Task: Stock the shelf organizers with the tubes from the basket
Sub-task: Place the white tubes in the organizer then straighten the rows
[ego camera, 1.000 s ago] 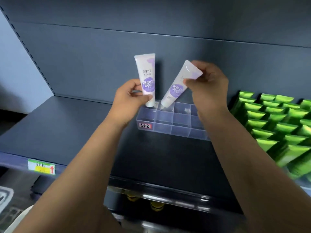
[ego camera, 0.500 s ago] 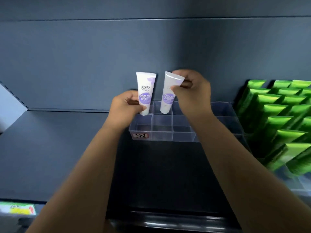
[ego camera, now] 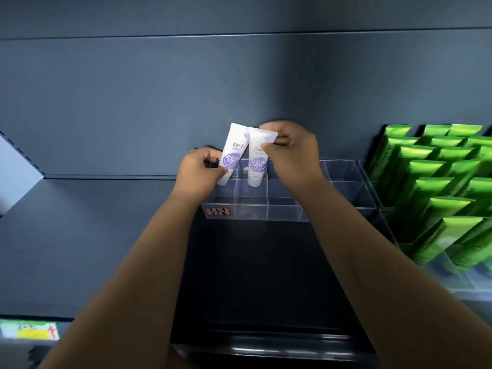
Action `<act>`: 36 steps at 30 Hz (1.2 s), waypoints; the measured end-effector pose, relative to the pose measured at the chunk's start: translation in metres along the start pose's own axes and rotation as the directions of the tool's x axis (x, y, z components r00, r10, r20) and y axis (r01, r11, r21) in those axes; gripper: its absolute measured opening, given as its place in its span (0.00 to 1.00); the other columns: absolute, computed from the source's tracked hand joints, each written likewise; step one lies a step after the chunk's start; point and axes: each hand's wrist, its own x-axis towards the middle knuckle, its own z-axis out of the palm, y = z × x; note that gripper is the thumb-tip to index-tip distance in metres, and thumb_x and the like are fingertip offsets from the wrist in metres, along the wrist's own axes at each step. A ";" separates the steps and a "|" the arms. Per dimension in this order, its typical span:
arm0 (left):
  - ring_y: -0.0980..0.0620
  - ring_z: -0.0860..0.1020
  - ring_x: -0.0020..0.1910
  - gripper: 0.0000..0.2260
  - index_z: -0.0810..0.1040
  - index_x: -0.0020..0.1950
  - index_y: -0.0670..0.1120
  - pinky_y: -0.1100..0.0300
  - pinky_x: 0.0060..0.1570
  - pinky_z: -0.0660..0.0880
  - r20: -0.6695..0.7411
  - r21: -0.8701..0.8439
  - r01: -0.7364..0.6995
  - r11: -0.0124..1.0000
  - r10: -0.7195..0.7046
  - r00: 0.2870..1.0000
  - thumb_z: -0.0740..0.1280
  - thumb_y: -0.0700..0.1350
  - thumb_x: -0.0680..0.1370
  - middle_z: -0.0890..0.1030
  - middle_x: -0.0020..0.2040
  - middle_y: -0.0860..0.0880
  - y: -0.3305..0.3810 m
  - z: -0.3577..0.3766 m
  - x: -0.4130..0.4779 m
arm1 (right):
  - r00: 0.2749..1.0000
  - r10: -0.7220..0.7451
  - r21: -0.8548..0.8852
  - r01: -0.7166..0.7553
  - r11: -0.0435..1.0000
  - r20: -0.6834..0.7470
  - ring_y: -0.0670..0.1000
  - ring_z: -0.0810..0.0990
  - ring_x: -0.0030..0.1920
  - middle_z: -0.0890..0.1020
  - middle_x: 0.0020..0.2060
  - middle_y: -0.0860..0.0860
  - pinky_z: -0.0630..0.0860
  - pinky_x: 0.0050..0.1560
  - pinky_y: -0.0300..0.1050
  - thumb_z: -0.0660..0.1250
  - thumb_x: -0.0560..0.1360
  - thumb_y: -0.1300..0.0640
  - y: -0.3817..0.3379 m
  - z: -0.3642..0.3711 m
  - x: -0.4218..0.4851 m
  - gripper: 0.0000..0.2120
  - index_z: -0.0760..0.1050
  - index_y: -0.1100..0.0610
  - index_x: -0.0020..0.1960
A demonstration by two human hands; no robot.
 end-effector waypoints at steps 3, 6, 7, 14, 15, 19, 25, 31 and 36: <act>0.52 0.82 0.44 0.10 0.83 0.49 0.47 0.51 0.52 0.82 0.024 -0.015 0.014 1.000 -0.014 1.000 0.73 0.33 0.75 0.85 0.47 0.48 0.003 0.001 -0.001 | 1.000 0.004 0.016 -0.005 1.000 0.006 0.42 0.85 0.43 0.86 0.44 0.45 0.81 0.39 0.36 0.67 0.74 0.70 0.000 0.004 0.001 0.15 0.83 0.53 0.52; 0.51 0.84 0.47 0.09 0.83 0.50 0.47 0.49 0.53 0.83 0.015 0.027 0.027 0.999 -0.027 1.000 0.74 0.35 0.74 0.85 0.46 0.51 0.003 0.001 0.000 | 1.000 0.007 0.018 -0.007 1.000 -0.004 0.42 0.85 0.43 0.86 0.44 0.45 0.81 0.40 0.36 0.66 0.74 0.69 0.003 0.007 0.004 0.15 0.83 0.53 0.53; 0.51 0.84 0.47 0.09 0.83 0.49 0.48 0.48 0.53 0.82 0.009 0.046 0.021 0.999 -0.021 1.000 0.74 0.36 0.74 0.86 0.45 0.53 0.002 0.000 0.000 | 1.000 0.008 0.017 -0.007 1.000 -0.013 0.41 0.85 0.44 0.86 0.45 0.44 0.80 0.40 0.36 0.66 0.75 0.69 0.005 0.008 0.005 0.15 0.82 0.53 0.53; 0.51 0.84 0.47 0.07 0.82 0.48 0.46 0.46 0.55 0.81 0.014 0.039 0.019 0.999 -0.020 1.000 0.75 0.36 0.74 0.86 0.45 0.53 -0.004 -0.007 0.001 | 1.000 -0.011 0.006 0.011 1.000 -0.009 0.39 0.83 0.47 0.84 0.48 0.41 0.75 0.40 0.28 0.66 0.78 0.66 0.007 0.012 0.004 0.14 0.80 0.50 0.57; 0.51 0.84 0.47 0.07 0.82 0.48 0.46 0.45 0.55 0.81 0.019 0.042 0.025 0.999 -0.025 0.999 0.75 0.36 0.74 0.86 0.45 0.53 -0.004 -0.006 0.001 | 1.000 -0.018 -0.001 0.018 1.000 0.002 0.41 0.83 0.48 0.84 0.49 0.42 0.76 0.42 0.30 0.65 0.78 0.65 0.008 0.013 0.004 0.14 0.79 0.50 0.58; 0.52 0.83 0.46 0.07 0.79 0.44 0.54 0.41 0.56 0.79 -0.010 0.155 0.053 0.986 -0.052 0.999 0.74 0.50 0.70 0.84 0.42 0.59 0.004 -0.004 0.001 | 0.999 -0.036 0.012 0.036 0.999 0.018 0.43 0.83 0.53 0.83 0.54 0.43 0.80 0.49 0.35 0.64 0.78 0.65 0.012 0.021 0.002 0.17 0.78 0.48 0.62; 0.56 0.83 0.47 0.12 0.78 0.46 0.62 0.39 0.56 0.78 -0.011 0.211 -0.008 0.978 0.011 1.000 0.72 0.62 0.66 0.83 0.43 0.65 0.013 -0.001 0.001 | 0.999 -0.050 0.002 0.050 0.999 0.019 0.44 0.82 0.55 0.83 0.56 0.45 0.81 0.49 0.35 0.65 0.79 0.64 0.014 0.022 0.004 0.16 0.77 0.49 0.63; 0.51 0.85 0.46 0.06 0.84 0.48 0.49 0.41 0.53 0.82 -0.048 -0.043 0.014 0.999 -0.016 0.999 0.77 0.41 0.74 0.86 0.44 0.53 0.004 -0.006 0.001 | 0.998 -0.018 0.057 0.021 0.998 -0.053 0.43 0.84 0.52 0.84 0.52 0.44 0.83 0.49 0.38 0.69 0.78 0.63 0.019 0.017 0.002 0.12 0.78 0.51 0.59; 0.50 0.86 0.46 0.08 0.81 0.49 0.46 0.44 0.51 0.83 -0.078 -0.079 0.034 0.996 -0.040 0.996 0.77 0.39 0.74 0.87 0.45 0.51 0.002 -0.009 0.001 | 0.996 -0.052 0.055 0.056 0.997 -0.077 0.43 0.84 0.53 0.83 0.55 0.47 0.84 0.50 0.41 0.70 0.78 0.63 0.022 0.021 0.000 0.12 0.79 0.51 0.59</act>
